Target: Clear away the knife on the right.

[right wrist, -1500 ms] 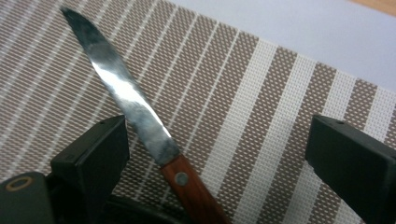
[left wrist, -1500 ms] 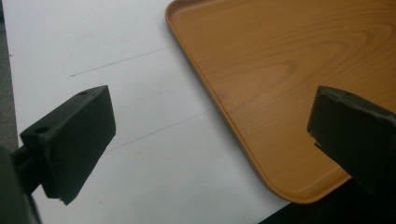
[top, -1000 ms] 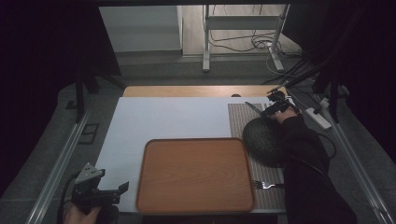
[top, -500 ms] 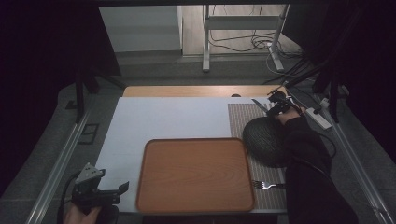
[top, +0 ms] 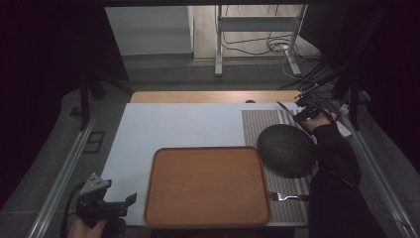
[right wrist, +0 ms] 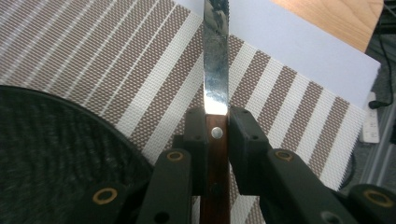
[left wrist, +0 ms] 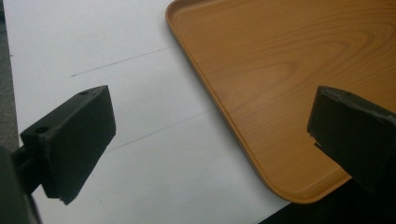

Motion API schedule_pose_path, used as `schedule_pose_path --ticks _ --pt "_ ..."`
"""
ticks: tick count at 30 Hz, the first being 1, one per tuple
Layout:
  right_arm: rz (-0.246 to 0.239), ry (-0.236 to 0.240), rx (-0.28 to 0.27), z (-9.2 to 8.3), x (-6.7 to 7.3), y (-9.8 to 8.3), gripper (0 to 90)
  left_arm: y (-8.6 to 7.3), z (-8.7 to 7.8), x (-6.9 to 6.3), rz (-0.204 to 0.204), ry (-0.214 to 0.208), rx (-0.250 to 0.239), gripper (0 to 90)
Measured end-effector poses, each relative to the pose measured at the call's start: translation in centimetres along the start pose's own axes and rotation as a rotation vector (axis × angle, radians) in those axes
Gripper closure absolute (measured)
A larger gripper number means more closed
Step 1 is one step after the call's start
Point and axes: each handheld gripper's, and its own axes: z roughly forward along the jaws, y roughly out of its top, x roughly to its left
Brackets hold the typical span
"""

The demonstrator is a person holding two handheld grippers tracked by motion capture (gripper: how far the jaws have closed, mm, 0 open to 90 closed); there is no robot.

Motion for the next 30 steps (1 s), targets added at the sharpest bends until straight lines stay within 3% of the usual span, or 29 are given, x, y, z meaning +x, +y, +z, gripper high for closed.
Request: schedule_pose_path --ticks 6,13,30 --pt "0.025 0.044 -0.024 -1.1 0.4 -0.1 77.5 0.0 0.0 0.0 0.001 0.0 0.0 1.9" --pt "0.027 0.108 -0.037 -1.5 2.3 -0.1 77.5 0.0 0.0 0.0 0.002 -0.001 -0.001 1.8" --pt "0.019 0.166 -0.031 -2.1 6.1 -1.1 77.5 0.0 -0.1 0.0 0.008 -0.005 -0.004 1.6"
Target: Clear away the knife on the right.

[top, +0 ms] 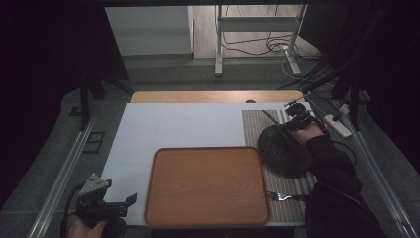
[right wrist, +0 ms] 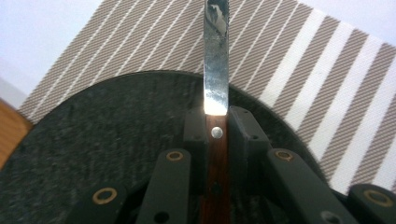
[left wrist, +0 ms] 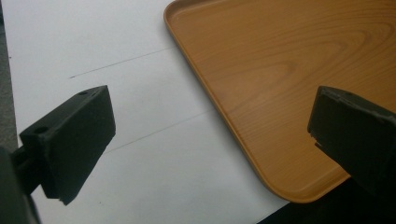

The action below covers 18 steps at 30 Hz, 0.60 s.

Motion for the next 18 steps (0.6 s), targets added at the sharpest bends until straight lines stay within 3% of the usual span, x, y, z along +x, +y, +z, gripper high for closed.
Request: schedule_pose_path --ticks 18 --pt "-0.023 0.043 -0.025 -1.6 4.5 -2.3 77.4 0.0 0.0 0.0 0.0 -0.002 -0.004 1.4"
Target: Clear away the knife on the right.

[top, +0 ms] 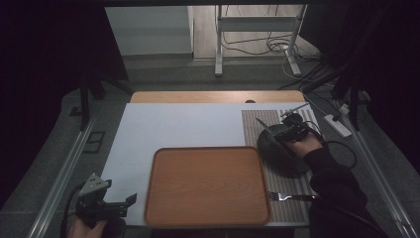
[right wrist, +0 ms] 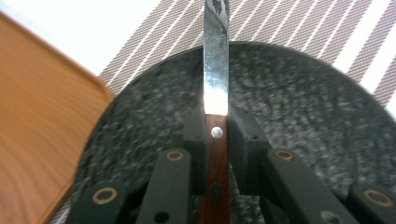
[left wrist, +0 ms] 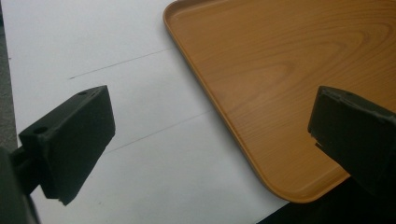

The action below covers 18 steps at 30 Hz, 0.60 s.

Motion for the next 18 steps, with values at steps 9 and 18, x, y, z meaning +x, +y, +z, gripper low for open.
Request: schedule_pose_path --ticks 9,18 --pt "-0.021 0.02 -0.008 -0.6 1.9 -1.1 77.5 0.0 0.0 0.0 0.001 0.001 0.001 1.5" --pt "-0.043 0.037 -0.008 -1.4 4.3 -2.3 77.4 0.0 0.0 0.0 0.002 0.002 0.003 1.5"
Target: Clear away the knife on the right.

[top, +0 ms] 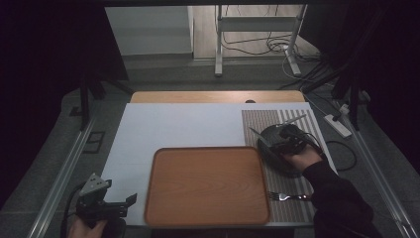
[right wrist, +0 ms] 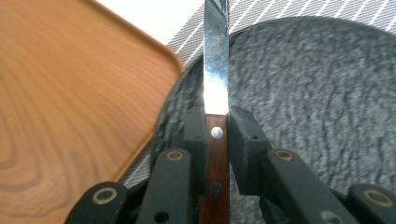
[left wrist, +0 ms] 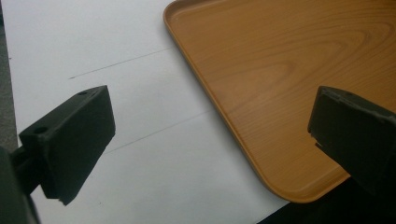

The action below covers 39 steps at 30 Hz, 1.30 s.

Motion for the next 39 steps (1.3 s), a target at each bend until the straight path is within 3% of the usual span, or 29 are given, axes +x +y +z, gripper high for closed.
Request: schedule_pose_path --ticks 22,28,39 --pt "-0.07 0.04 0.015 -0.6 5.6 -2.0 77.5 0.1 0.1 0.0 0.001 0.001 0.002 1.5" --pt "-0.095 0.049 0.025 -0.2 7.4 -2.2 77.4 0.1 0.1 0.0 0.001 0.0 0.003 1.5" --pt "-0.12 0.078 0.036 0.7 9.3 -2.0 77.4 0.1 0.1 0.0 0.003 0.003 0.004 1.5"
